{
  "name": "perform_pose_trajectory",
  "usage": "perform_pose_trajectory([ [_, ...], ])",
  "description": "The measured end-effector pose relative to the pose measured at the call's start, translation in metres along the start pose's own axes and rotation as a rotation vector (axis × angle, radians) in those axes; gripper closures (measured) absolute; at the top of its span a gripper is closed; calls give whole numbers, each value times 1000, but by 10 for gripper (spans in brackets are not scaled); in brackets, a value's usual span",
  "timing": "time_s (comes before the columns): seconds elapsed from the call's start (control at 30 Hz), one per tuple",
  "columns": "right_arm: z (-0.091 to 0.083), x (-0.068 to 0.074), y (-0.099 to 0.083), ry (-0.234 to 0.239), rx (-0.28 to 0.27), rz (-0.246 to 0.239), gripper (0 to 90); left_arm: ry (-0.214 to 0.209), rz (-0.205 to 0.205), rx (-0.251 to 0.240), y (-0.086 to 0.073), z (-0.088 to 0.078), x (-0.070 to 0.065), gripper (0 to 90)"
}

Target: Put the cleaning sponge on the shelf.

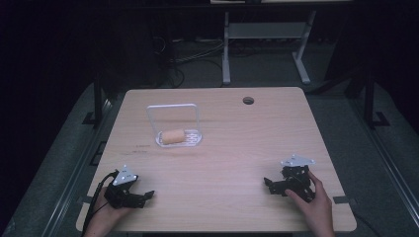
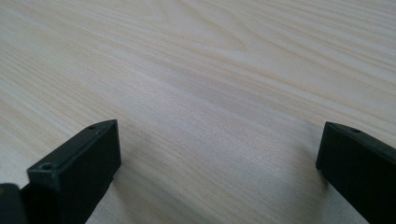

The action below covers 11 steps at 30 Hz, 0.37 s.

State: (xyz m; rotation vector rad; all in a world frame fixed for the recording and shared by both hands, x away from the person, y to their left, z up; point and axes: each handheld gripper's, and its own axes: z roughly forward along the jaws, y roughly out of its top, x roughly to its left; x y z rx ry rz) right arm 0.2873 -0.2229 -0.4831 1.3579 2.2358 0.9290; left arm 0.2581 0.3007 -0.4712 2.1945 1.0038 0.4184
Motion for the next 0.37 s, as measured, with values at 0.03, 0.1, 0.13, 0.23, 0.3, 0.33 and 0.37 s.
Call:
perform_pose_trajectory([
  [0.03, 0, 0, 0, 0, 0, 0, 0, -4, 8, -9, -1, 0, 1, 131],
  [0.1, 0, 0, 0, 0, 0, 0, 0, -15, 19, -34, -4, 0, 3, 129],
  [0.13, 0, 0, 0, 0, 0, 0, 0, -17, 19, -35, -5, 0, 3, 130],
  [0.23, 0, 0, 0, 0, 0, -1, 0, -19, 21, -35, -4, 0, 3, 129],
  [0.3, 0, 0, 0, 0, 0, 0, 0, -19, 21, -35, -4, 0, 3, 129],
  [0.33, 0, 0, 0, 0, 0, 0, 0, -19, 21, -35, -4, 0, 3, 129],
  [0.37, 0, 0, 0, 0, -1, 0, 0, -19, 21, -35, -4, 0, 3, 129],
])
